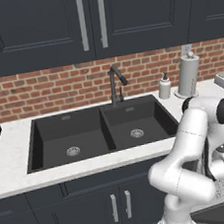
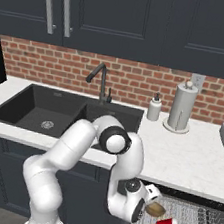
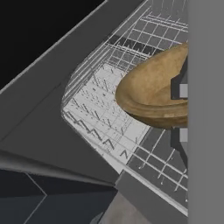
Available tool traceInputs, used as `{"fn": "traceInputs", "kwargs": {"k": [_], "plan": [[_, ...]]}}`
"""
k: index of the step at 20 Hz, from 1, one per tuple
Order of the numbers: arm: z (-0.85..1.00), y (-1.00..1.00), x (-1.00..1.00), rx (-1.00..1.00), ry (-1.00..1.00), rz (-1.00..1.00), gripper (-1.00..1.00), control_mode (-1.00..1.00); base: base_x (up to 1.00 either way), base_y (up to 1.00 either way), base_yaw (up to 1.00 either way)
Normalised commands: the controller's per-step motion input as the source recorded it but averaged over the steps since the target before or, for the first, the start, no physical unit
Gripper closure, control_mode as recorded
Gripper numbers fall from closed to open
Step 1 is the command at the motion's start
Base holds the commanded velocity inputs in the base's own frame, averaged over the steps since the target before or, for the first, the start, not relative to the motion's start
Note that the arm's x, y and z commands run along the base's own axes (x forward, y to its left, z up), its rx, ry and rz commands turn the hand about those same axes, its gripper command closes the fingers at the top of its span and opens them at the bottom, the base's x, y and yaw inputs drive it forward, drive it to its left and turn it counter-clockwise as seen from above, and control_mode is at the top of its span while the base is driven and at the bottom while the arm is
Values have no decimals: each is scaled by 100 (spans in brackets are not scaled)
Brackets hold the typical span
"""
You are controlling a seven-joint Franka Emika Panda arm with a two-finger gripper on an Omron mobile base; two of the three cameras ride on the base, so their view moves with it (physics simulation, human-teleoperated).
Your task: Pick up the cup and bowl from the counter, place them in the dishwasher, and close the dishwasher door.
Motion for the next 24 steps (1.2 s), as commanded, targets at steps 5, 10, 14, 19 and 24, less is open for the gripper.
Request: {"fn": "traceInputs", "kwargs": {"k": [5,10,14,19,24], "plan": [[-58,-4,-22,7,-15,23,100,-100,0,0,0],[-74,-5,-31,12,-12,22,100,-100,0,0,0],[-68,-19,0,12,-12,19,100,-100,0,0,0],[-61,-15,0,10,-12,16,100,-100,0,0,0],[-78,-2,-24,8,-11,15,100,-100,0,0,0]]}}
